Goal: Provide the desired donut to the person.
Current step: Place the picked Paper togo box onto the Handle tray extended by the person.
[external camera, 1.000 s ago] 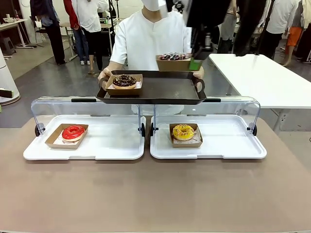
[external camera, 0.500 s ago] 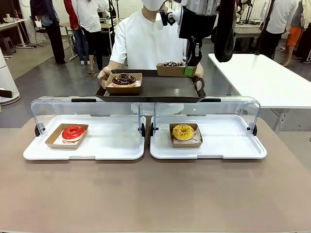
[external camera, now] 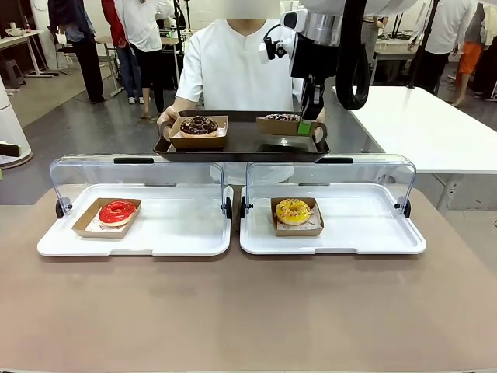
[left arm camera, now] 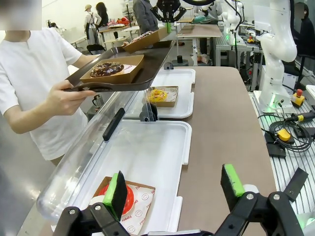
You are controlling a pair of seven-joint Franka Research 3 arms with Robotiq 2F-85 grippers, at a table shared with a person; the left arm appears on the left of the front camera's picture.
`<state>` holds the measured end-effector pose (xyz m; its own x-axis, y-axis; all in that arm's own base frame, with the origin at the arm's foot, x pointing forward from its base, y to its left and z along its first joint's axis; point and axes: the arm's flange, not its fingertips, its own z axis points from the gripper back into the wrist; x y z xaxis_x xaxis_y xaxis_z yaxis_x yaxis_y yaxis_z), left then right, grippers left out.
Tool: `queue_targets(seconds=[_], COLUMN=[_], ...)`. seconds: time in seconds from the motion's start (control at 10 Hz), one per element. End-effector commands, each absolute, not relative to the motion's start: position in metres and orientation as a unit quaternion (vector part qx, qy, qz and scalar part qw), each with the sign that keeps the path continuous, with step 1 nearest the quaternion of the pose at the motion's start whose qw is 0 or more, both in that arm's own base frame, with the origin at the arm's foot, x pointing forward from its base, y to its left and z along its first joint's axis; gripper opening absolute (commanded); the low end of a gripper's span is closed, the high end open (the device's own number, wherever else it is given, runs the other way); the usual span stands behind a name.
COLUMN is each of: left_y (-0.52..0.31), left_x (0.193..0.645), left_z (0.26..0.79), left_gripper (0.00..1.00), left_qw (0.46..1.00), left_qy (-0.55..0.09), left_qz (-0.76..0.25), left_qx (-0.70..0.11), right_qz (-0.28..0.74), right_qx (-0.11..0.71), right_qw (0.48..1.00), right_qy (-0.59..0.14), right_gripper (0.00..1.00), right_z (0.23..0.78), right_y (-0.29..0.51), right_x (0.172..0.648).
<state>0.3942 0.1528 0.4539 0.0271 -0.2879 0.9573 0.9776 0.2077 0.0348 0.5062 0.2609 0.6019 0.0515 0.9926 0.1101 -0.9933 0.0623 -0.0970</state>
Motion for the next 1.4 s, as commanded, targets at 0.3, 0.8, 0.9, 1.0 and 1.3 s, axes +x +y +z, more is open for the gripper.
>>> queue_targets(seconds=[0.3,0.8,0.9,1.0,1.3], left_y=[0.154,0.154,0.154,0.154,0.154], left_x=[0.393,0.393,0.393,0.393,0.393], left_z=[0.455,0.455,0.455,0.455,0.455], left_gripper=[1.00,1.00,1.00,1.00,1.00], left_qw=[0.613,0.613,0.613,0.613,0.613], left_qy=[-0.478,-0.478,-0.478,-0.478,-0.478], left_qz=[-0.513,-0.513,-0.513,-0.513,-0.513], left_qx=[-0.366,-0.366,-0.366,-0.366,-0.366], right_qz=[0.680,0.704,0.712,0.711,0.714], right_qx=[-0.003,-0.014,-0.020,-0.022,-0.021], right_qw=[0.729,0.703,0.694,0.696,0.694], right_qy=[-0.077,-0.097,-0.099,-0.097,-0.088], right_gripper=[0.02,0.02,0.02,0.02,0.02], right_z=[0.605,0.614,0.614,0.613,0.606], right_y=[0.257,0.263,0.263,0.261,0.262], right_x=[0.506,0.518,0.526,0.532,0.553])
